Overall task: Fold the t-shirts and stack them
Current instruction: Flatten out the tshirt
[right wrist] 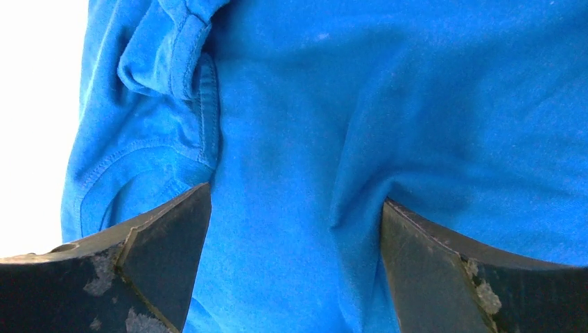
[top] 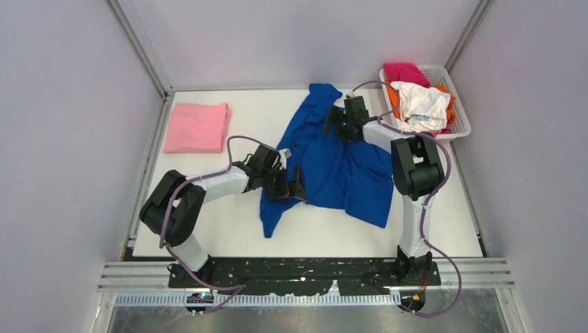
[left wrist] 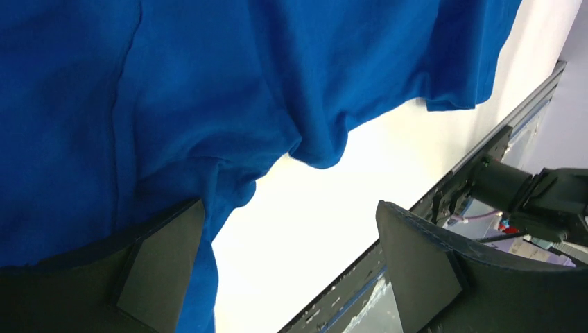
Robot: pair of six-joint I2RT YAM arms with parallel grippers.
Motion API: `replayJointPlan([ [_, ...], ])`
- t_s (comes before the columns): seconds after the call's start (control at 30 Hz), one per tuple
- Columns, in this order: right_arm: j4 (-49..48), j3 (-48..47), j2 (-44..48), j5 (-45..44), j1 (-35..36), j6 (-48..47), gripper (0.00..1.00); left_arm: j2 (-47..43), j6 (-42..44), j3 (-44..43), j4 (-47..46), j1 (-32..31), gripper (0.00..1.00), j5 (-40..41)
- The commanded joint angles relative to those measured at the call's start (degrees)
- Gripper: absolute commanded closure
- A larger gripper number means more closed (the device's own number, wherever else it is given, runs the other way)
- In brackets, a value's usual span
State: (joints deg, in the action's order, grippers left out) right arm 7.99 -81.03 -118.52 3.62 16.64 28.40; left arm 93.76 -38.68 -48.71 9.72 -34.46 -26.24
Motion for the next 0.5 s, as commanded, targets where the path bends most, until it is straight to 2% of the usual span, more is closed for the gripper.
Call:
replayJointPlan([
  [0.0, 4.96, -7.02, -3.75, 1.87, 0.13, -2.52, 0.05, 2.94, 1.37, -5.69, 1.11, -0.17, 0.00, 0.74],
  [0.1, 6.74, -9.16, -1.39, 1.20, 0.14, -4.11, 0.05, -2.09, 3.58, -5.19, 3.30, -0.17, 0.00, 2.84],
  [0.23, 5.67, -2.06, 11.82, -3.02, 0.14, -5.83, 0.05, -13.03, 7.12, -1.49, 12.84, -2.18, 0.00, 13.41],
  [0.37, 2.30, 12.91, 26.95, -7.49, 0.14, -4.02, 0.05, -24.06, 6.64, 2.81, 25.05, -8.85, 0.01, 27.72],
  [0.47, -0.67, 28.15, 37.89, -10.84, 0.09, -0.87, 0.05, -29.36, 2.32, 6.66, 30.15, -14.46, 0.01, 32.46],
])
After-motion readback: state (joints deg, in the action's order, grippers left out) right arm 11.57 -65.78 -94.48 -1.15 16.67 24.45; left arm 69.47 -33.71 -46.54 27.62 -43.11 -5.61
